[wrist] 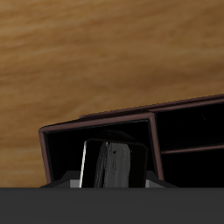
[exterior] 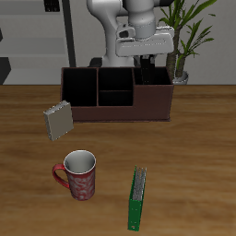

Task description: Place the black book into the back desk caddy's right compartment

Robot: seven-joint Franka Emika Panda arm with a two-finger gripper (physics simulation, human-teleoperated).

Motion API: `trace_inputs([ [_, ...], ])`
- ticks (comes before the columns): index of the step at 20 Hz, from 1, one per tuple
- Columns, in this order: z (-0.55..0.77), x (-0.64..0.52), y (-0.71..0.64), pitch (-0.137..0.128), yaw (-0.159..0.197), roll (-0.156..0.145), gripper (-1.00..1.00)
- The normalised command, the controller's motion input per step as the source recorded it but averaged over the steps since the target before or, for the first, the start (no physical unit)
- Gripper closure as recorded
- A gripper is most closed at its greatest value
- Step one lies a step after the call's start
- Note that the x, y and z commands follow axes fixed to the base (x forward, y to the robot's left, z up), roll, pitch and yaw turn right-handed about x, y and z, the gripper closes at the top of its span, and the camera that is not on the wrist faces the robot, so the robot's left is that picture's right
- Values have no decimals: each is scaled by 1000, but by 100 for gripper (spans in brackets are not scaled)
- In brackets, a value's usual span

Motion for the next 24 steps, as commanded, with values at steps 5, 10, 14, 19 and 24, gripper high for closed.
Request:
trace_inputs([
  [5,-17,-24,1,-33,25,2,100],
  [10,-172,0,38,-10,41,-2,100],
  [14,-227,84,-37,77,-17,-41,-100],
  [19,3,22,-21,7,-1,-13,-100],
  [24,83,-34,34,-10,2,8,-100],
])
